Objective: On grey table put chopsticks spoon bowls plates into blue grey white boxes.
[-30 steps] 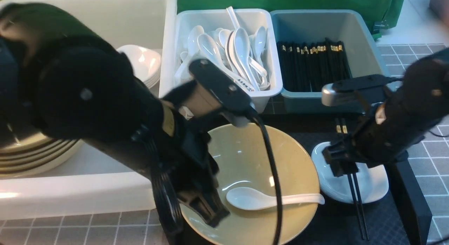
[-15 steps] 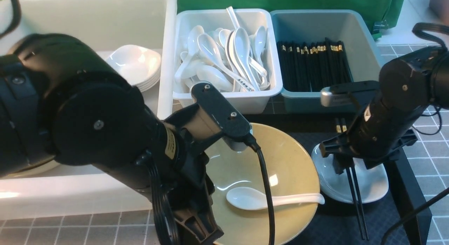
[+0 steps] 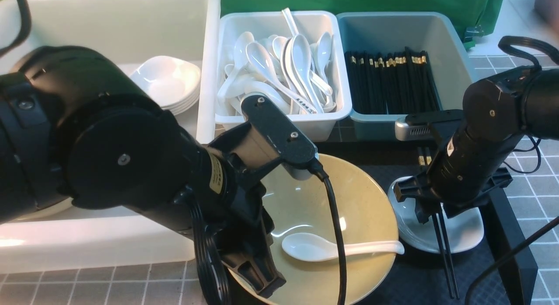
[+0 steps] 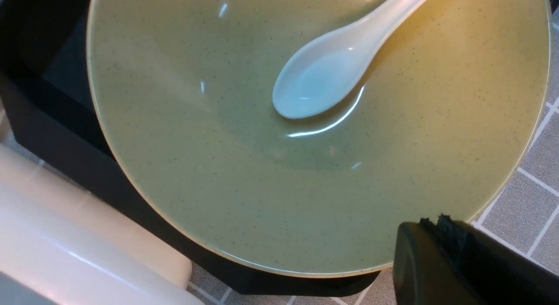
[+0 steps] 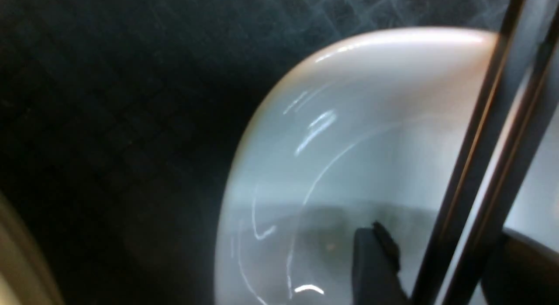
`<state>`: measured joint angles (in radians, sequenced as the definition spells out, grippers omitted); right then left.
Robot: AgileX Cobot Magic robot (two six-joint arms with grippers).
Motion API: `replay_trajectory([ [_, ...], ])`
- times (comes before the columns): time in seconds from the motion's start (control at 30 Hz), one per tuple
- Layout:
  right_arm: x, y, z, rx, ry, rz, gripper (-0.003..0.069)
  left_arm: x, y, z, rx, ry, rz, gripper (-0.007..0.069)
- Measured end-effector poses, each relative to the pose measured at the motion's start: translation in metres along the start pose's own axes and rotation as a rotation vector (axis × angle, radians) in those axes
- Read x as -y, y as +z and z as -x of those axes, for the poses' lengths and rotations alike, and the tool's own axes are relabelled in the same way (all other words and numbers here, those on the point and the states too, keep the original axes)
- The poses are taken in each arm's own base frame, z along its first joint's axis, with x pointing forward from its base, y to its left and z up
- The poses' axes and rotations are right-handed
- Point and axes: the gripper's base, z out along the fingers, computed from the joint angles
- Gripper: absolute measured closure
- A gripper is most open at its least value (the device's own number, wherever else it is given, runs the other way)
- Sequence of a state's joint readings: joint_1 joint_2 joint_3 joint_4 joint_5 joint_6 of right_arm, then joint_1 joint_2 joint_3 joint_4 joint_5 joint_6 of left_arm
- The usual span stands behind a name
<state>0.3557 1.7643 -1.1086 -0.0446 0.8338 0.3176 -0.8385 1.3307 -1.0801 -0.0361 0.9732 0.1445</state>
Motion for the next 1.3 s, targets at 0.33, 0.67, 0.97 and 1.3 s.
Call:
replay_trajectory([
  [0.33, 0.000, 0.000, -0.001, -0.013, -0.012, -0.003, 0.0507, 0.000, 0.001, -0.001, -0.005, 0.000, -0.001, 0.0636],
  [0.67, 0.006, -0.058, -0.015, 0.066, -0.106, 0.015, 0.0507, 0.000, 0.002, -0.001, 0.001, -0.004, 0.000, 0.0636],
  [0.97, 0.012, -0.120, -0.021, 0.264, -0.165, 0.043, 0.0507, -0.009, -0.003, 0.026, 0.231, -0.067, 0.039, 0.0636],
  [1.3, 0.006, -0.147, 0.073, 0.495, -0.111, 0.063, 0.0507, -0.090, -0.020, 0.062, 0.349, -0.222, 0.186, 0.0636],
])
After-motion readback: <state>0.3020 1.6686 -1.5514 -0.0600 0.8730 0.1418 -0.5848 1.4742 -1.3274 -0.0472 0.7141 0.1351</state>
